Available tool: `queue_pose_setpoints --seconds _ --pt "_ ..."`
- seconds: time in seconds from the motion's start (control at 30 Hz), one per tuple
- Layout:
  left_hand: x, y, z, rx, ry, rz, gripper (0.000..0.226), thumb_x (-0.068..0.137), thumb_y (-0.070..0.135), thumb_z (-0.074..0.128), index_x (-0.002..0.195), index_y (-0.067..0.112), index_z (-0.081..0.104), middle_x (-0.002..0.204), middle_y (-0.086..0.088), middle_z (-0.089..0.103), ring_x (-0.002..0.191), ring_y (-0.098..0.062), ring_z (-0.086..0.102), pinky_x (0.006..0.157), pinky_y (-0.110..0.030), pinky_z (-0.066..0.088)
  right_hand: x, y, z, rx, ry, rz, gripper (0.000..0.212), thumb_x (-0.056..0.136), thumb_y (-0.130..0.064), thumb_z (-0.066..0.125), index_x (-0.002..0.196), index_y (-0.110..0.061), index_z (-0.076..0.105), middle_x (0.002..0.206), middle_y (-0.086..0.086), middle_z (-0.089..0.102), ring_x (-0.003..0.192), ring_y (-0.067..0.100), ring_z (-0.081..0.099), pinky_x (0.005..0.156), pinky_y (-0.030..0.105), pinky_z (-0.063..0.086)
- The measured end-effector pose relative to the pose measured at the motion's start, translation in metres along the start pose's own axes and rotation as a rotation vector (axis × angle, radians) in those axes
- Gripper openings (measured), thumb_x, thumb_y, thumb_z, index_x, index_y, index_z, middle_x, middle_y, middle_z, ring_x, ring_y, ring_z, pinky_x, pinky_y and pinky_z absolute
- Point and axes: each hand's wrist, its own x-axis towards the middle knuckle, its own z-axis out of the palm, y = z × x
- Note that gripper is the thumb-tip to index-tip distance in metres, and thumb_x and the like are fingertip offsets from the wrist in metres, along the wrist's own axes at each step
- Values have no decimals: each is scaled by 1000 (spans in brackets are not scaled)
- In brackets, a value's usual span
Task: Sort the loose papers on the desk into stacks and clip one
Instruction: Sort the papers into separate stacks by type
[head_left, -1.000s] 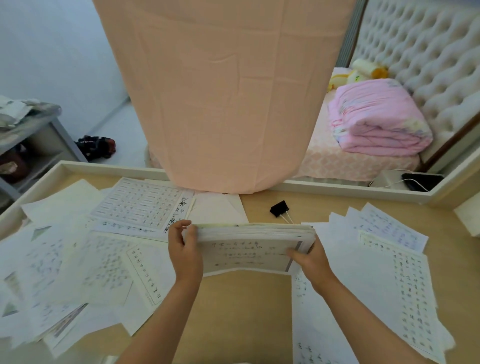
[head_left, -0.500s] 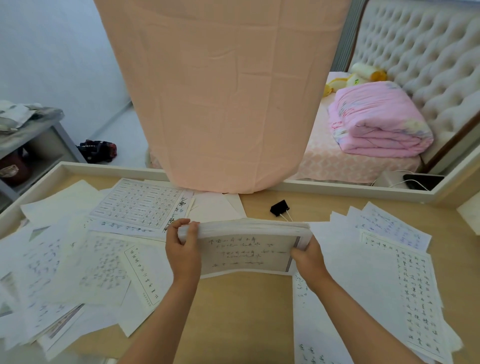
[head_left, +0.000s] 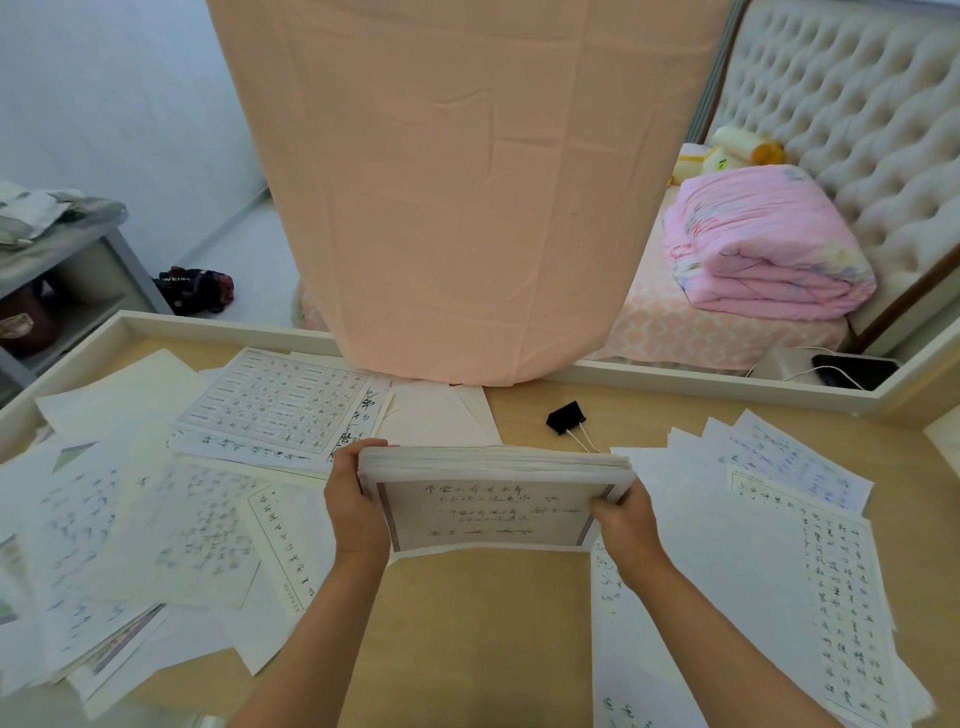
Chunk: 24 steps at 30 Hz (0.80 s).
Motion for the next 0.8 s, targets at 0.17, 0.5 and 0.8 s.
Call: queue_pose_setpoints --seconds 0.17,0.5,0.8 --pt "-2 -13 -3 -141 -1 -158 48 107 39 20 87 21 60 79 7 64 71 -1 63 67 -16 52 1 7 2 -24 -7 28 54 79 14 46 120 -17 62 109 3 69 104 17 64 81 29 51" --pt "17 50 9 982 -453 747 52 77 53 64 121 26 59 119 14 61 111 -7 53 98 -32 37 0 -2 6 -80 3 81 37 83 7 55 100 -23 67 89 -3 69 86 12 64 64 20 48" --pt "24 43 50 1504 -940 826 13 79 24 59 84 25 47 61 10 44 53 -15 44 44 -22 25 -5 -21 4 -101 27 70 33 83 -4 60 100 -32 65 94 -7 69 92 16 65 67 28 53"
